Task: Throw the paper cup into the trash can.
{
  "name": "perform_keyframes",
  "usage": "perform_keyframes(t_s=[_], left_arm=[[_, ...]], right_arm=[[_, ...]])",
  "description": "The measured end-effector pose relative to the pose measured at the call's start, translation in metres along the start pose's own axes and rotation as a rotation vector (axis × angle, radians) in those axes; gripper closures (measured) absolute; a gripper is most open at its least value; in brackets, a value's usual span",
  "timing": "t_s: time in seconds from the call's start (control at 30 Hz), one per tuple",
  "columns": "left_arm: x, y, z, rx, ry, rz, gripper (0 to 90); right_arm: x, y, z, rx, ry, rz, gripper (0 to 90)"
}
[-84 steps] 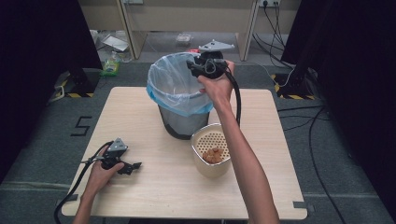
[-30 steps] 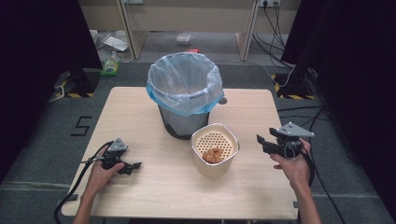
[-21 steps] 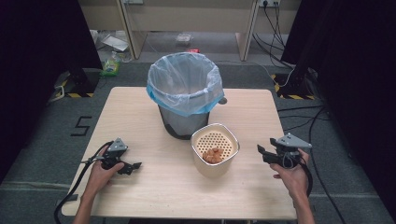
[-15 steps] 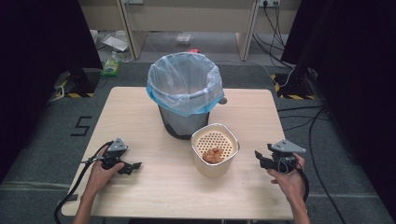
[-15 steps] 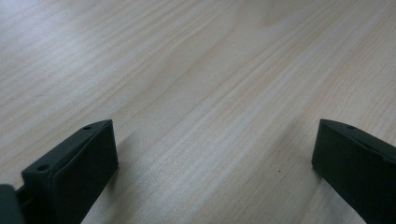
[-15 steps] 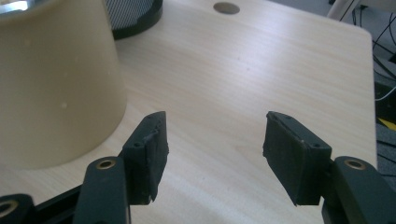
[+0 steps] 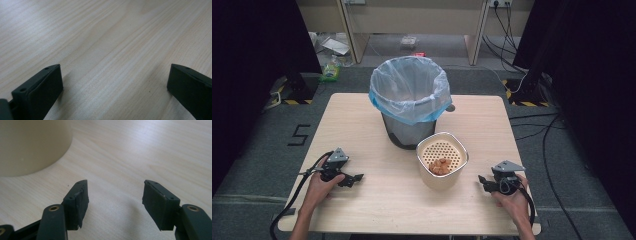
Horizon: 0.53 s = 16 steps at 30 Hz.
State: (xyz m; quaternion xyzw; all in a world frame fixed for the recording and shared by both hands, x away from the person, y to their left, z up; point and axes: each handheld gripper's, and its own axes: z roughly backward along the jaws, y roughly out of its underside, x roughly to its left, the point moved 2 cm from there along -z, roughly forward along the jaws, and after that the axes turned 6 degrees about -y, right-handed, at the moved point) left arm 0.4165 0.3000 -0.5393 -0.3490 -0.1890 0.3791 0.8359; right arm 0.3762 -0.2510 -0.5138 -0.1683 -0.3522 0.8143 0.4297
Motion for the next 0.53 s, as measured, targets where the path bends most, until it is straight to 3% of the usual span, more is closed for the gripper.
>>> perform_keyframes(t_s=[0.1,0.17,0.3,0.4,0.53], left_arm=[[0.0,0.0,0.0,-0.001,0.0,0.0,0.0],[0.0,0.0,0.0,-0.001,0.0,0.0,0.0],[0.0,0.0,0.0,-0.001,0.0,0.0,0.0],[0.0,0.0,0.0,-0.001,0.0,0.001,0.0],[0.0,0.0,0.0,-0.001,-0.001,0.0,0.0]], right_arm=[[0.001,0.003,-0.004,0.043,0.005,0.015,35.1],[0.003,0.004,-0.006,0.043,-0.008,0.007,34.8],[0.003,0.005,-0.008,0.025,-0.033,-0.029,30.9],[0.004,0.009,-0.011,-0.025,-0.046,-0.019,26.2],[0.003,0.009,-0.011,-0.024,-0.047,-0.011,25.7]])
